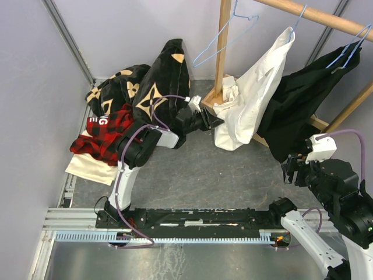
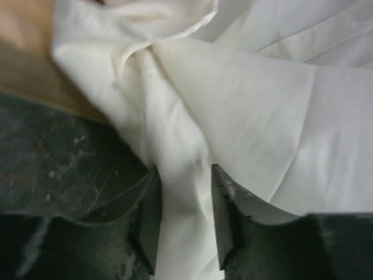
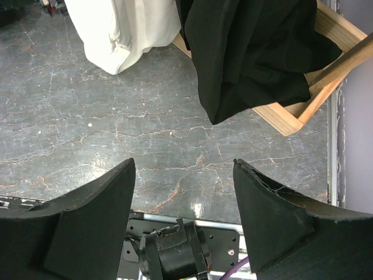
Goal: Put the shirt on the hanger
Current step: Adjust the shirt at the center of the board.
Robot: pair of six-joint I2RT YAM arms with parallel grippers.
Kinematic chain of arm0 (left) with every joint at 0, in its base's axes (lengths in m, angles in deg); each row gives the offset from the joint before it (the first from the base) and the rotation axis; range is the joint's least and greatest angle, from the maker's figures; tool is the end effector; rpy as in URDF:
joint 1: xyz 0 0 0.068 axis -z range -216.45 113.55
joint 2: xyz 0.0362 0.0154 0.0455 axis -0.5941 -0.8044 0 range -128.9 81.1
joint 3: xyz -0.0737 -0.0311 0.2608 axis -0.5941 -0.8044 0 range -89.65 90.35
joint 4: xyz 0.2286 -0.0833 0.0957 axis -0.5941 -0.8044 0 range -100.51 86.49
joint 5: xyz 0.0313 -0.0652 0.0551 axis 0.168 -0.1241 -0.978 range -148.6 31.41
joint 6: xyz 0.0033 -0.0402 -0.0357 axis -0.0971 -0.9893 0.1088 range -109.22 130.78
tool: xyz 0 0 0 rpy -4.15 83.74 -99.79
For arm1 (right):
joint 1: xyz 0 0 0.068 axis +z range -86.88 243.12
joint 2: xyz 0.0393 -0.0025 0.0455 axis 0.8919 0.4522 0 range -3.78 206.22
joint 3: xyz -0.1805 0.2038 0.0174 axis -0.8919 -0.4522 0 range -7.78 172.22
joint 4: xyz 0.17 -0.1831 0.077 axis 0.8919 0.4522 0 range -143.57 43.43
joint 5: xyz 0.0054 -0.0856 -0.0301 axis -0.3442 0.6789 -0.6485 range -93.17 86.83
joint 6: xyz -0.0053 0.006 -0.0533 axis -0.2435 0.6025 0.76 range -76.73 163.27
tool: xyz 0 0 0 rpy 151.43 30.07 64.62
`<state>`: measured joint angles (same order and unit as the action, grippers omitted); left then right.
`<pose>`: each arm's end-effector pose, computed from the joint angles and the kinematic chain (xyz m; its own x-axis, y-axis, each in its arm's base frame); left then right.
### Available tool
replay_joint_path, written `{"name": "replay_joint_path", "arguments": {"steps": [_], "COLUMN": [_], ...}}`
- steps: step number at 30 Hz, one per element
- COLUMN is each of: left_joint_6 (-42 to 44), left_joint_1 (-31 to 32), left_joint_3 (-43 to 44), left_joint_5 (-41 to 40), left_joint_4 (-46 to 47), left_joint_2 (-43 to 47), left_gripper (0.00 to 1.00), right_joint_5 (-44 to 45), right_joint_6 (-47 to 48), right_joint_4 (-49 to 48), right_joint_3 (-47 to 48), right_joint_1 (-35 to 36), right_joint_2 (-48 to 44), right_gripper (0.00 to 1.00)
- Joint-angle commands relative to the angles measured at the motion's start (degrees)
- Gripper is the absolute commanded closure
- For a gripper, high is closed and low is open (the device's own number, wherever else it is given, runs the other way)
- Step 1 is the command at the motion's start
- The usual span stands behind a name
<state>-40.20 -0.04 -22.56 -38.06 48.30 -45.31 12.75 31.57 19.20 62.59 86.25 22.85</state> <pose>0.3625 -0.2828 0.1318 -0.7156 -0.3763 -0.5884 0.4444 0.4047 -0.7992 0.0168 -0.0034 0.3920 -0.4688 0.0118 -0.8832 -0.0635 0.9969 0.0470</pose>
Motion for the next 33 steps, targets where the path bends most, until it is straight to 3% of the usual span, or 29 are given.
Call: {"name": "replay_joint_path", "arguments": {"steps": [1,5,11,16,20,23,28,33], "left_joint_6": [-0.1,-0.1,-0.3,-4.2,-4.3,-4.2,-1.3,2.1], "left_joint_1": [0.2,0.3,0.7,1.3,1.9,1.9,1.7,1.5], "left_joint_3": [8.6,15.6,34.6,52.4,68.7,72.9,62.1,56.7], "left_joint_5": [3.2,3.3,3.6,3.9,3.1,2.5,2.8,1.3], "left_joint_4": [0.3,-1.9,-8.7,-11.9,-19.9,-22.8,-19.4,-18.8], "left_joint_2": [-1.0,-2.8,-11.3,-24.0,-33.8,-36.5,-29.8,-23.4], "left_gripper": [0.69,0.96,0.97,0.97,0.97,0.86,0.67,0.36], "right_joint_5": [-1.1,-1.8,-2.2,-2.6,-3.1,-3.2,-3.2,-3.5], "right_joint_6": [-0.5,-0.9,-1.0,-1.1,-1.3,-1.4,-1.5,-1.5], "right_joint_4": [-1.6,-1.7,-1.8,-2.4,-2.5,-2.8,-2.8,-2.8], "right_joint_3": [1.7,1.7,1.6,1.3,1.3,1.2,1.2,1.2], "right_joint_1": [-0.1,-0.1,-0.1,-0.1,-0.1,-0.1,-0.2,-0.1], "right_joint_2": [1.0,1.3,1.9,2.0,2.2,2.0,1.8,2.3], "right_gripper": [0.24,0.24,0.24,0.25,0.25,0.24,0.25,0.24]}}
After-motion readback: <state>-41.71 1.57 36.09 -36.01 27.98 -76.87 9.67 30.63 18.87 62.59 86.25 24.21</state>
